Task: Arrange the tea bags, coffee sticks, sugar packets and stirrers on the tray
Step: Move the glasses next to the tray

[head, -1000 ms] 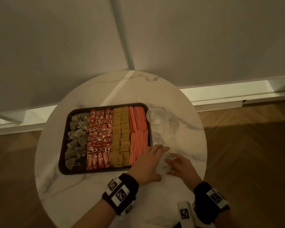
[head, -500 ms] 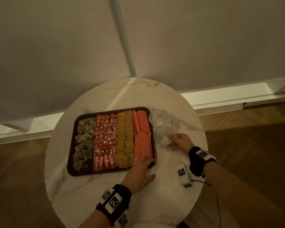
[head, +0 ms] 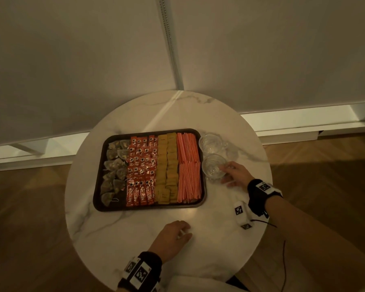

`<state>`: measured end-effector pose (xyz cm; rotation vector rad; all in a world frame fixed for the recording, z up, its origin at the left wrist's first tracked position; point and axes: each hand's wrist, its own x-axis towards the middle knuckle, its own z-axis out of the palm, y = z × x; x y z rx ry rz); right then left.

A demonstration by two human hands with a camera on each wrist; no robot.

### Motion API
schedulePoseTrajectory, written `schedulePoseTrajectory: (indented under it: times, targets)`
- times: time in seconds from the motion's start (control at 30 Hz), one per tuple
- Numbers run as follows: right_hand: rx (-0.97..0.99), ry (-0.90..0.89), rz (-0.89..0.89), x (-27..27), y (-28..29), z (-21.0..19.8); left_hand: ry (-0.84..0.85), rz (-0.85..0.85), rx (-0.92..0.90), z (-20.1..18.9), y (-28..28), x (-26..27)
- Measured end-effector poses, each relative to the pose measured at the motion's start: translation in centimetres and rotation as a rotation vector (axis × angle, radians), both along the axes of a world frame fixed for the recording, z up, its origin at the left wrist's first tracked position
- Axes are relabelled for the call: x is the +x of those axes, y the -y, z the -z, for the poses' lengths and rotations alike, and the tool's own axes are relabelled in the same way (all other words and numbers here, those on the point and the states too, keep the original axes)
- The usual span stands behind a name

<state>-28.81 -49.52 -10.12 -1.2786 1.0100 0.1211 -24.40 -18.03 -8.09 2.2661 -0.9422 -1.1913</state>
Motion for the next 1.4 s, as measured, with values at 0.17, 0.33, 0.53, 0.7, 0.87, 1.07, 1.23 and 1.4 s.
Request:
schedulePoseTrajectory:
  times: [0.17, 0.33, 0.53, 0.7, 0.87, 1.07, 1.23, 1.4]
  targets:
    - [0.005, -0.005, 0.002, 0.0, -0.1, -0.3, -0.007, -0.036, 0.030, 0.4, -1.3, 0.4]
    - [0.019, 0.009, 0.057, -0.4, -0.6, -0.5, -0.027, -0.164, 0.059, 1.1, -3.4, 2.2]
    - [0.059, 0.045, 0.097, -0.9, -1.1, -0.8, -0.069, -0.379, 0.086, 1.6, -5.6, 4.6]
    - [0.077, 0.051, 0.158, -1.6, -1.2, -0.9, -0.200, -0.678, 0.052, 2.3, -7.2, 6.5]
    - [0.033, -0.019, 0.323, -4.3, -3.2, 0.2, -0.264, -1.013, 0.026, 2.1, -10.4, 8.4]
    - [-0.091, -0.009, 0.222, -6.9, -10.1, 2.0, -0.236, -1.229, -0.094, 1.6, -13.6, 11.6]
    - [-0.080, -0.008, 0.191, -5.5, -14.2, 1.7, -0.274, -1.220, -0.156, 2.5, -14.6, 14.4]
    - [-0.051, -0.064, 0.242, -4.4, -17.2, 1.3, -0.264, -1.193, -0.226, 3.7, -15.8, 15.3]
